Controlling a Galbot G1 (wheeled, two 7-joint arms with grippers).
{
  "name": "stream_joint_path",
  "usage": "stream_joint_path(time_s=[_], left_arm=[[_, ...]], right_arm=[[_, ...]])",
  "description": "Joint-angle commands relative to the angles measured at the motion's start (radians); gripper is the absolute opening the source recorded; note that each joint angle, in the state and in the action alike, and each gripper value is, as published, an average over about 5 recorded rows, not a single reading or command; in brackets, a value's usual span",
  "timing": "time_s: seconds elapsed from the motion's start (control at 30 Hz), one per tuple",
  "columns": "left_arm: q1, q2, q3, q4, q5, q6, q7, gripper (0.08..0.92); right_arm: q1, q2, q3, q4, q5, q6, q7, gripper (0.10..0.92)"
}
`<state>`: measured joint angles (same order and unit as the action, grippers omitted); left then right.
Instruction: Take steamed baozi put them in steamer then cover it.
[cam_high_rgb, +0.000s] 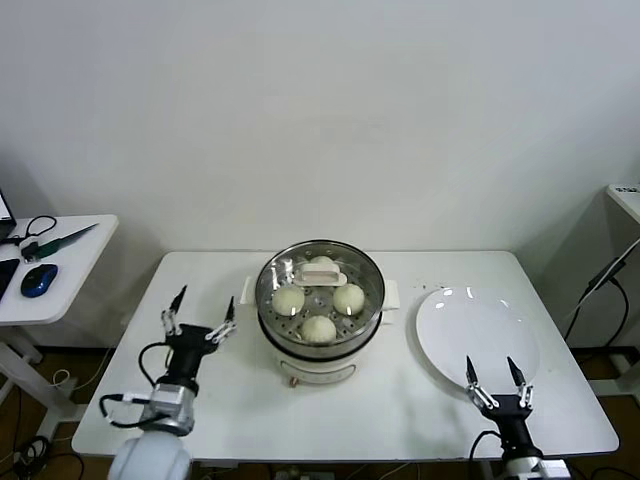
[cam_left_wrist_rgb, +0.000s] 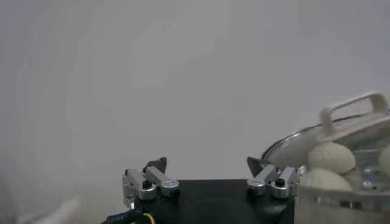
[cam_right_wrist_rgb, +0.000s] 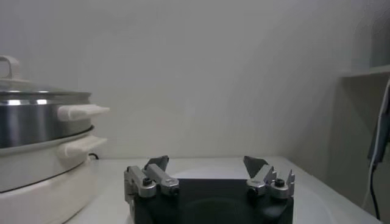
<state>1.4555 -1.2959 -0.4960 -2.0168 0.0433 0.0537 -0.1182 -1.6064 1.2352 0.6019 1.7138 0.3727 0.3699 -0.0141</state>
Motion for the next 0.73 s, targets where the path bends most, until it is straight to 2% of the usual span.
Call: stream_joint_path(time_s=[0.03, 0.13, 0.3, 0.73], left_arm=[[0.073, 0.038, -0.144, 0.13, -0.38, -0.152, 0.001, 0.823], [0.064, 0.035, -0.109, 0.219, -0.367, -0.187, 0.028, 0.823], [0.056, 0.013, -0.059, 0.287, -0.32, -0.226, 0.046, 0.823], [0.059, -0.007, -0.039, 0.268, -0.313, -0.258, 0.067, 0.823]], right_arm=[[0.007, -0.006, -0.021, -0.032, 0.029, 0.047, 0.018, 0.823], [0.006, -0.007, -0.022, -0.031, 0.03, 0.05, 0.018, 0.823], [0.007, -0.007, -0.023, -0.03, 0.037, 0.05, 0.018, 0.823], [0.007, -0.007, -0.028, -0.033, 0.044, 0.051, 0.018, 0.823]])
